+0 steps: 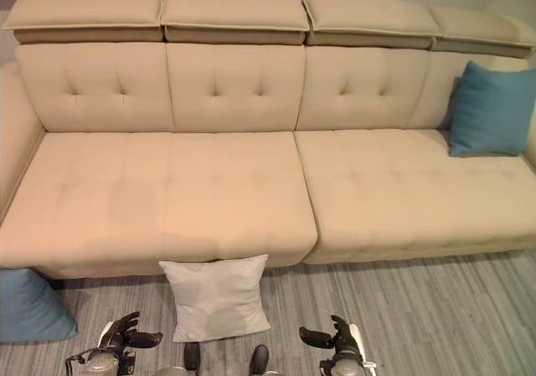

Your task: Pick up all the scattered cushions and arrange them neatly on the sofa.

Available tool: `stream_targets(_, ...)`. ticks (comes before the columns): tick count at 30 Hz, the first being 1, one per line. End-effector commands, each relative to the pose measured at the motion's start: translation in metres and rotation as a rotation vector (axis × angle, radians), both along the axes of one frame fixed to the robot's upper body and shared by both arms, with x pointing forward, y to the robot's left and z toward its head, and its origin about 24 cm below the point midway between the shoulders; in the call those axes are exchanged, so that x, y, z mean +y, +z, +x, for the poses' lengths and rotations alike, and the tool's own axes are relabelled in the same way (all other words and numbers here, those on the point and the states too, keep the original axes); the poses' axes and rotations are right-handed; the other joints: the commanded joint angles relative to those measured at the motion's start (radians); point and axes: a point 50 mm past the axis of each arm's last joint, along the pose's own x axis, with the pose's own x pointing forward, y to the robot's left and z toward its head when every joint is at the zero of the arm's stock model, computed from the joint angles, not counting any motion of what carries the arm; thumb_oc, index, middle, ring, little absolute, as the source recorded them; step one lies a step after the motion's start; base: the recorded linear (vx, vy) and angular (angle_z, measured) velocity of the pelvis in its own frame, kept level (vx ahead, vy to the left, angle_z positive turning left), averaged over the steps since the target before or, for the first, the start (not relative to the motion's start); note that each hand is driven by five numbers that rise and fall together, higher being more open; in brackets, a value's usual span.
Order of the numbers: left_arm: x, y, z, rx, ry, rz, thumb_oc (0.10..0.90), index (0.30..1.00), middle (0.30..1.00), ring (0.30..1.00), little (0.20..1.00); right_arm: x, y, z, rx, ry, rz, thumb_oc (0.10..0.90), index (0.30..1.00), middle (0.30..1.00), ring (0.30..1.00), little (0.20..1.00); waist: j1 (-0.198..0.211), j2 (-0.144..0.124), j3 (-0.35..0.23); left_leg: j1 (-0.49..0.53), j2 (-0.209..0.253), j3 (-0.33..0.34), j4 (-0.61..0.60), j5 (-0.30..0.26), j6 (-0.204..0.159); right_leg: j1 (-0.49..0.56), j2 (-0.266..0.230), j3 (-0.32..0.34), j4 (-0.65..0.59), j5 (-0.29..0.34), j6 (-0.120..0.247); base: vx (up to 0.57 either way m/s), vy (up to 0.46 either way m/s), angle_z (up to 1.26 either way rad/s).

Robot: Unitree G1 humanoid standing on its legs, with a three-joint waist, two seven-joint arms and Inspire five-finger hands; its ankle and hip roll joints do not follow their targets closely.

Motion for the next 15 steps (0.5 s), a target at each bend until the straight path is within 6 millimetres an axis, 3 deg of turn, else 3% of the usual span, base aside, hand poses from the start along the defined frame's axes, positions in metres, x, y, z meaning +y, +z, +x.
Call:
stream_targets(1, 0.009, 0.026, 0.046, -0.173, -0.022, 0.045, 0.800, 0.900, 0.900, 0.900, 0.900, -0.014, 0.022, 0.034, -0.133, 0.013, -0.068, 0.800, 0.900, 0.900, 0.900, 0.900, -0.013, -0.010, 0.063, -0.086, -0.040, -0.081, 0.051, -0.059, -0.011, -0.053, -0.006, -0.015, 0.120, -0.104, 0.048, -0.20, 0.015, 0.00)
stream_targets(6, 0.004, 0.053, 0.090, -0.340, -0.013, 0.044, 0.800, 0.900, 0.900, 0.900, 0.900, -0.016, 0.049, 0.080, -0.285, 0.013, -0.096, 0.800, 0.900, 0.900, 0.900, 0.900, -0.009, 0.006, 0.155, -0.295, -0.037, -0.095, 0.185, -0.062, -0.008, -0.256, -0.040, -0.020, 0.258, -0.102, 0.032, -0.21, 0.029, -0.01)
stream_targets(12, -0.002, 0.074, 0.117, -0.455, 0.006, 0.029, 0.800, 0.900, 0.900, 0.900, 0.900, -0.016, 0.078, 0.115, -0.419, 0.015, -0.128, 0.800, 0.900, 0.900, 0.900, 0.900, -0.007, 0.025, 0.157, -0.479, -0.042, -0.102, 0.274, -0.089, -0.006, -0.458, -0.075, -0.017, 0.386, -0.133, 0.035, -0.07, 0.040, 0.05)
stream_targets(15, -0.007, 0.109, 0.152, -0.614, 0.017, 0.020, 0.800, 0.900, 0.900, 0.900, 0.900, -0.012, 0.119, 0.155, -0.609, 0.017, -0.151, 0.800, 0.900, 0.900, 0.900, 0.900, -0.011, 0.033, 0.185, -0.664, -0.038, -0.099, 0.334, -0.085, -0.002, -0.654, -0.108, -0.009, 0.484, -0.141, 0.034, -0.14, 0.058, 0.09)
